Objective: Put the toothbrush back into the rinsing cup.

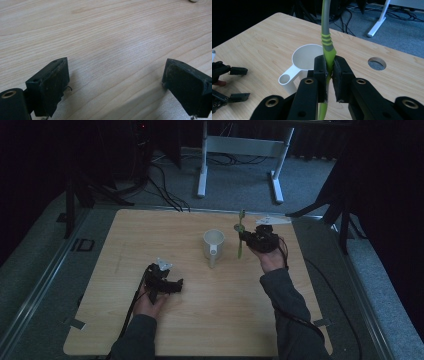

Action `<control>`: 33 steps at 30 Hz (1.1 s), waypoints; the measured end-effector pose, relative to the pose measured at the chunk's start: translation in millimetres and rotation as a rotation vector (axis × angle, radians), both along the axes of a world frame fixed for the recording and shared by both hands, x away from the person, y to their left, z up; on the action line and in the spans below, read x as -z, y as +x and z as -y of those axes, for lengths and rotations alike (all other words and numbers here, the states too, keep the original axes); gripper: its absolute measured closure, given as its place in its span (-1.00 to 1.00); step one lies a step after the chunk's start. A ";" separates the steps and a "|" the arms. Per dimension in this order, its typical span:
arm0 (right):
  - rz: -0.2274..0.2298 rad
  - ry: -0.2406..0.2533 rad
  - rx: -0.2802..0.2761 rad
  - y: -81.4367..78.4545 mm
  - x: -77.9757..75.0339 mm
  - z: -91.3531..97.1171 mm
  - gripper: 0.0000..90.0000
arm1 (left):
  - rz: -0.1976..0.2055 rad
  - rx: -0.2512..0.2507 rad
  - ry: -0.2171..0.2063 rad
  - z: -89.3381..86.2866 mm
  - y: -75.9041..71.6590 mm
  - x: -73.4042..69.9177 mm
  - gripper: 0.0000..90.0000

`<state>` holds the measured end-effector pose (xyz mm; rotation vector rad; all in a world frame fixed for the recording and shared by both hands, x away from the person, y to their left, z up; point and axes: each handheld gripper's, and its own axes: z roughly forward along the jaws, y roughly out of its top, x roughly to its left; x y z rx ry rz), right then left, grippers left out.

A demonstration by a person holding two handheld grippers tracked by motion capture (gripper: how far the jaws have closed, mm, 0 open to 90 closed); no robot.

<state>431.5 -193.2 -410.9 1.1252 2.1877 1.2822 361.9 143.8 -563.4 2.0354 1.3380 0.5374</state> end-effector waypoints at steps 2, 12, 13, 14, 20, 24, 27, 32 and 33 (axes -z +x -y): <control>0.002 -0.002 -0.001 -0.2 0.2 -0.7 0.82 | 0.000 0.000 0.000 0.0 0.0 0.0 -0.83; 0.008 0.023 0.000 0.3 3.0 -1.9 0.82 | 0.000 0.000 0.000 0.0 0.0 0.0 -0.83; 0.007 0.028 0.000 0.4 3.2 -2.0 0.82 | 0.000 0.001 0.000 0.0 0.0 0.0 -0.83; 0.005 0.037 -0.001 0.6 3.5 -2.1 0.82 | 0.000 0.000 0.000 0.0 0.0 0.0 -0.83; -0.005 0.065 -0.016 1.6 5.1 -5.9 0.82 | 0.000 0.000 0.000 0.0 0.0 0.0 -0.83; -0.001 0.075 -0.017 1.4 4.5 -7.6 0.82 | 0.000 0.000 0.000 0.0 0.0 0.0 -0.83; 0.006 0.082 -0.018 1.1 3.8 -8.2 0.82 | 0.000 0.000 0.000 0.0 0.0 0.0 -0.83; 0.023 0.097 -0.025 0.9 2.7 -9.4 0.82 | 0.000 0.000 0.000 0.0 0.0 0.0 -0.83; 0.025 0.101 -0.025 0.8 2.5 -10.0 0.82 | 0.000 0.001 0.000 0.0 0.0 0.0 -0.83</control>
